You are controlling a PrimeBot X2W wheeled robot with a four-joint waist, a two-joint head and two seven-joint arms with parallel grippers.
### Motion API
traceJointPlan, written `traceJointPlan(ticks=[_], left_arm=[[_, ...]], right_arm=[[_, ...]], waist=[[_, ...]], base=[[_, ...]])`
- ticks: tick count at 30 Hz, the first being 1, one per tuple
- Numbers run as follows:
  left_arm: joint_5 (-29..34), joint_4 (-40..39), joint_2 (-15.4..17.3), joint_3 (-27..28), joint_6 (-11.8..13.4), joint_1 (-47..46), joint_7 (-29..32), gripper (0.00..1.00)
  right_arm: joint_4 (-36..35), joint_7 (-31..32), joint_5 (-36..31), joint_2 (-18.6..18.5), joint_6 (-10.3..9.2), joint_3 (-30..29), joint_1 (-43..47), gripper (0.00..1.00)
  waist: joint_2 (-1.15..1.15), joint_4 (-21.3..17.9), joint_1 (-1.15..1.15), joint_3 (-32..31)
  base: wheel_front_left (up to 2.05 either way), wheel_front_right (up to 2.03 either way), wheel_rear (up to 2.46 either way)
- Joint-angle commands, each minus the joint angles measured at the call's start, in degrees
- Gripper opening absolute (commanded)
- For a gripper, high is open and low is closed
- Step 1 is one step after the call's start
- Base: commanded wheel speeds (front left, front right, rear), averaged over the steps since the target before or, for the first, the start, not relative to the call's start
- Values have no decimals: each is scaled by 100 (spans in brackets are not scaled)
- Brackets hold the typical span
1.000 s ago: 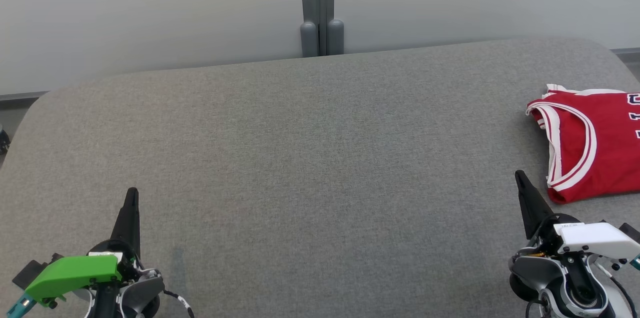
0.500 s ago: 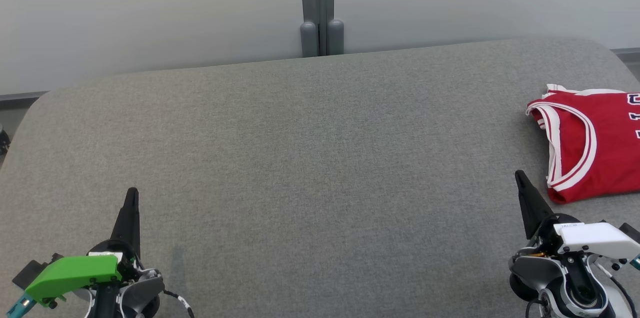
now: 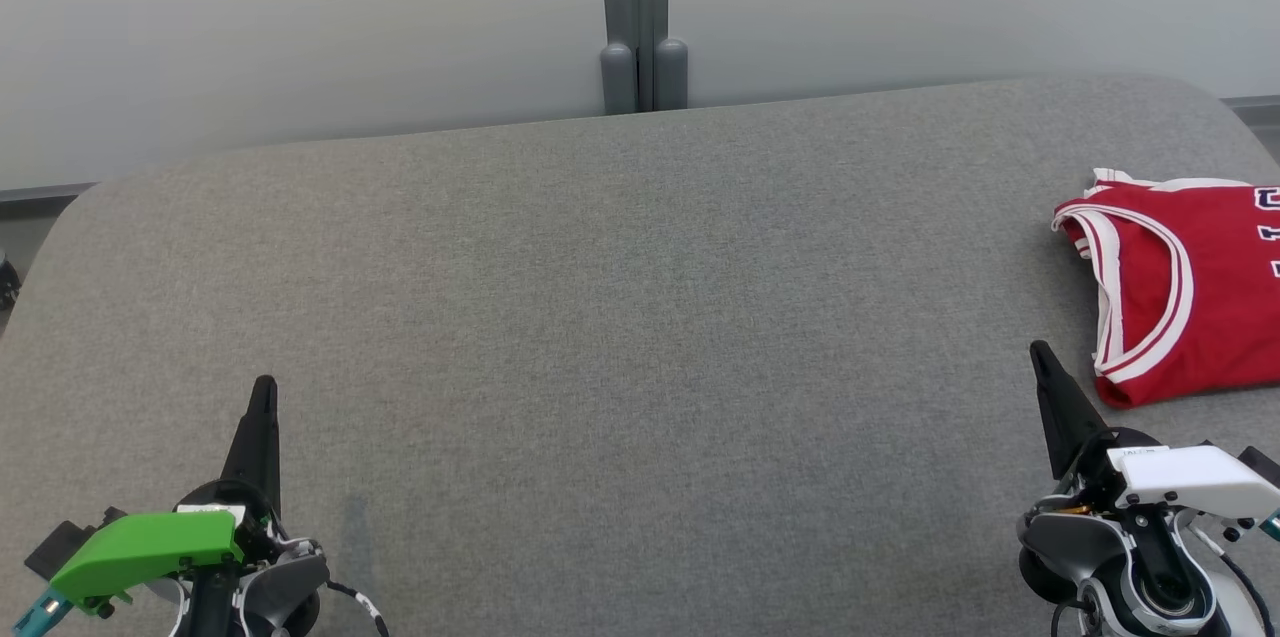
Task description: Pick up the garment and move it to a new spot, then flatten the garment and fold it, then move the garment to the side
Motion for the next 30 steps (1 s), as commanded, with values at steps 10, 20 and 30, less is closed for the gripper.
traceJointPlan(ticks=[10, 20, 30], left_arm=[[-28, -12, 1, 12, -33, -60, 23, 0], [-29, -12, 1, 12, -33, -59, 23, 0], [-29, -13, 1, 12, -33, -59, 22, 0]], right_arm=[[-26, 18, 38, -24, 2, -8, -33, 0], [-26, 18, 38, -24, 2, -7, -33, 0], [-27, 18, 38, -24, 2, -7, -33, 0]], waist=[[0, 0, 0, 0], [0, 0, 0, 0], [0, 0, 0, 0]], base=[[0, 0, 0], [0, 0, 0], [0, 0, 0]])
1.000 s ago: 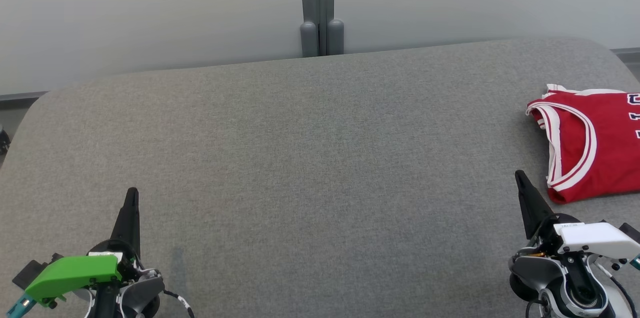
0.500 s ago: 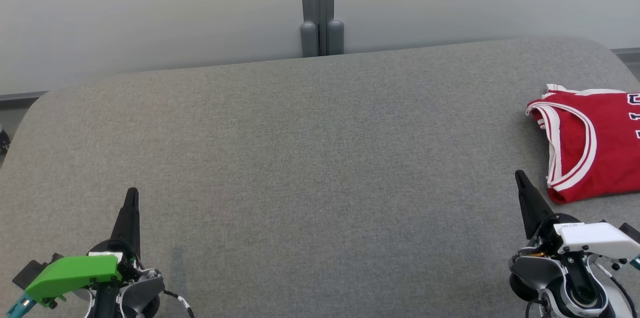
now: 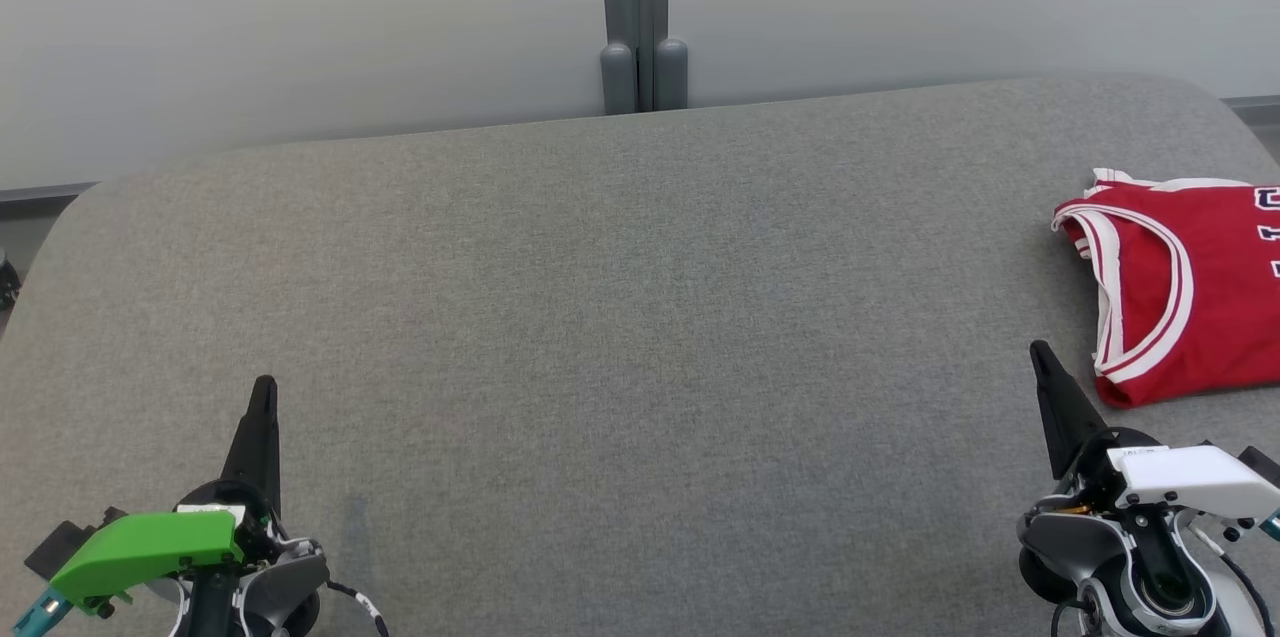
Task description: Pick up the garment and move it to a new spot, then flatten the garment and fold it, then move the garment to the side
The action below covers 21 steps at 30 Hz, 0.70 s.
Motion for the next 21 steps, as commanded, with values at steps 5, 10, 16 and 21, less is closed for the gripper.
traceJointPlan(ticks=[5, 10, 16, 21], left_arm=[[-29, -12, 1, 13, -33, -59, 22, 0], [-29, -12, 1, 13, -33, -59, 22, 0], [-29, -12, 1, 13, -33, -59, 22, 0], [-29, -12, 1, 13, -33, -59, 22, 0]], right_arm=[[-27, 18, 38, -24, 2, -7, -32, 0], [-27, 18, 38, -24, 2, -7, -32, 0], [-27, 17, 38, -24, 2, -7, -32, 0], [-27, 17, 39, -24, 2, -7, -32, 0]], waist=[[0, 0, 0, 0], [0, 0, 0, 0], [0, 0, 0, 0], [0, 0, 0, 0]], base=[[0, 0, 0], [0, 0, 0], [0, 0, 0], [0, 0, 0]])
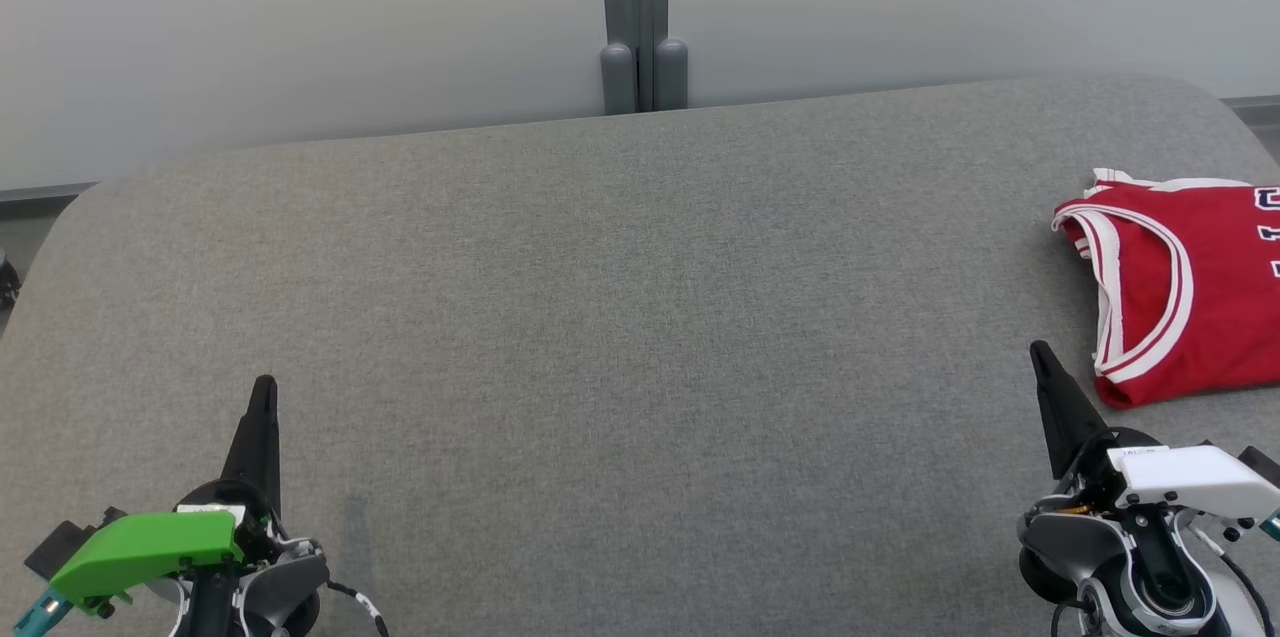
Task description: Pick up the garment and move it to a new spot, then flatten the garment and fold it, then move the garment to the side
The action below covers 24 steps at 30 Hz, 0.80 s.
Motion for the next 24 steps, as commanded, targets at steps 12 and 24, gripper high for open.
traceJointPlan(ticks=[12, 24], left_arm=[[-30, -11, 1, 13, -33, -59, 22, 0], [-30, -12, 1, 12, -33, -59, 21, 0]], right_arm=[[-27, 17, 39, -24, 2, -7, -32, 0], [-27, 17, 39, -24, 2, -7, -32, 0]], waist=[[0, 0, 0, 0], [0, 0, 0, 0]], base=[[0, 0, 0], [0, 0, 0]])
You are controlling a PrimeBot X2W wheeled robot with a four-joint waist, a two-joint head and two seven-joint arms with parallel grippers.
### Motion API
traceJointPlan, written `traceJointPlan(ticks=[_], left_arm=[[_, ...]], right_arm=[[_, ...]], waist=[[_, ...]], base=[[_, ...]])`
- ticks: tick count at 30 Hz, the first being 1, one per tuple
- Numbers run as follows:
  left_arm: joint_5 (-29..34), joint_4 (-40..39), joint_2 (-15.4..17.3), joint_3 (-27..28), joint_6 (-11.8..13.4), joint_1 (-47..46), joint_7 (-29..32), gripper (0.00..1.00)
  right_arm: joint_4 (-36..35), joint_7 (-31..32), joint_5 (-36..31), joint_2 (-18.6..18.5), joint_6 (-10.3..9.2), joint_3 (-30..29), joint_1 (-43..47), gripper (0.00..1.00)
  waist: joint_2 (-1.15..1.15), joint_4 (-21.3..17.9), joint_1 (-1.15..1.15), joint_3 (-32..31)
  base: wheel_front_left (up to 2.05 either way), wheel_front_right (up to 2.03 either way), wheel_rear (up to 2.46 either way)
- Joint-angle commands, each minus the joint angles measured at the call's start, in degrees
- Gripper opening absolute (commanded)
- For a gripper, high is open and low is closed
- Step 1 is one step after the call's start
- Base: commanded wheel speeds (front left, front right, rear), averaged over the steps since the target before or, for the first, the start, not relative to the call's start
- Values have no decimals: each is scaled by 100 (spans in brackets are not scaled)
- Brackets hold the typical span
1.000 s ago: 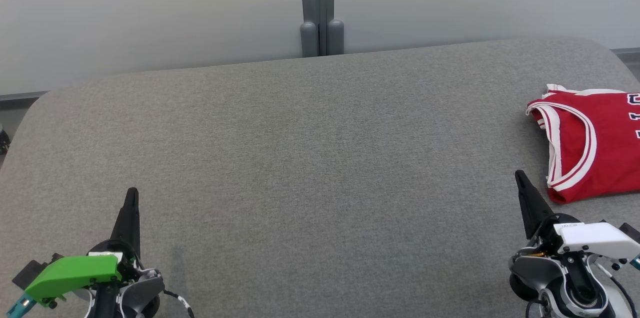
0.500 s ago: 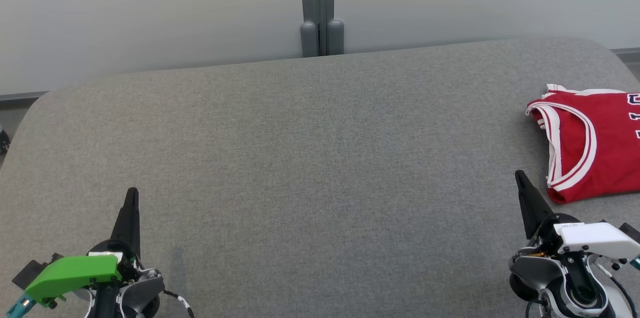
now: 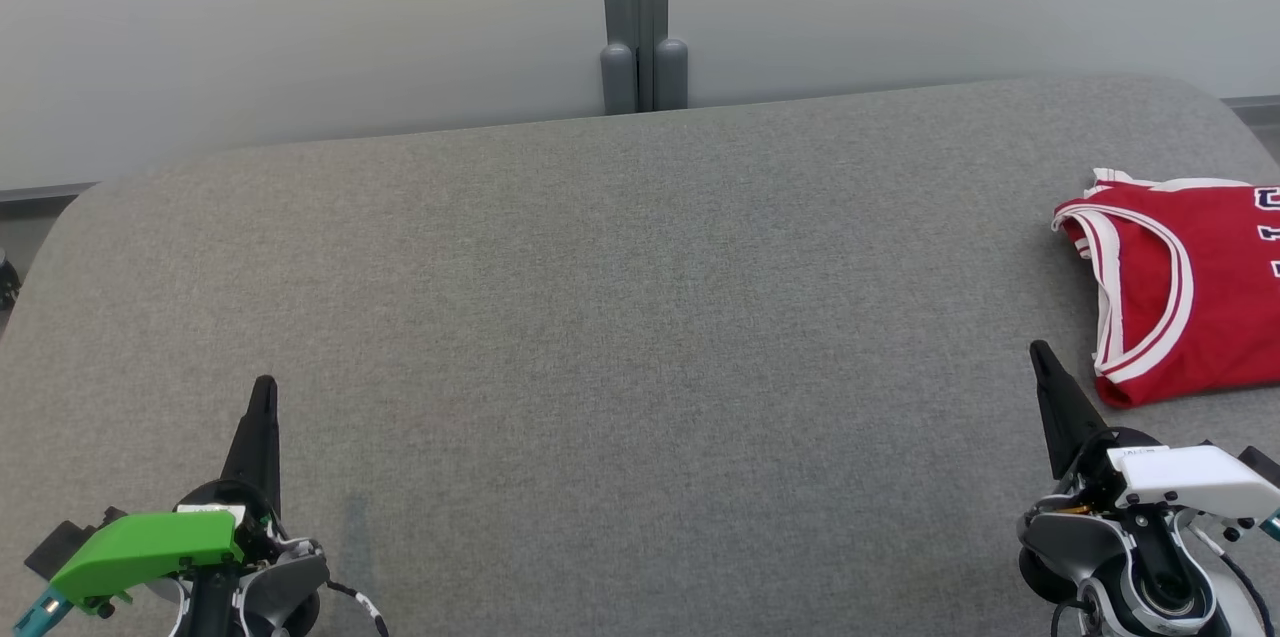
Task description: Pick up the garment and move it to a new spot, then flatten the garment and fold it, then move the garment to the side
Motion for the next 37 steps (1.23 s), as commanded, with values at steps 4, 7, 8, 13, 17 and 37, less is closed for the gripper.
traceJointPlan(ticks=[4, 7, 8, 13, 17, 37], left_arm=[[-30, -12, 1, 12, -33, -59, 21, 0], [-30, -12, 1, 12, -33, -59, 21, 0], [-30, -12, 1, 12, -33, -59, 21, 0], [-30, -12, 1, 12, -33, -59, 21, 0], [-30, -12, 1, 12, -33, -59, 21, 0], [-30, -11, 1, 12, -33, -59, 21, 0]], right_arm=[[-27, 17, 39, -24, 2, -6, -32, 0], [-27, 17, 39, -24, 2, -6, -32, 0], [-27, 17, 39, -24, 2, -6, -32, 0], [-27, 17, 39, -24, 2, -6, -32, 0], [-27, 17, 39, -24, 2, -6, -32, 0], [-27, 17, 39, -23, 2, -7, -32, 0]], waist=[[0, 0, 0, 0], [0, 0, 0, 0], [0, 0, 0, 0], [0, 0, 0, 0], [0, 0, 0, 0], [0, 0, 0, 0]], base=[[0, 0, 0], [0, 0, 0], [0, 0, 0], [0, 0, 0], [0, 0, 0], [0, 0, 0]])
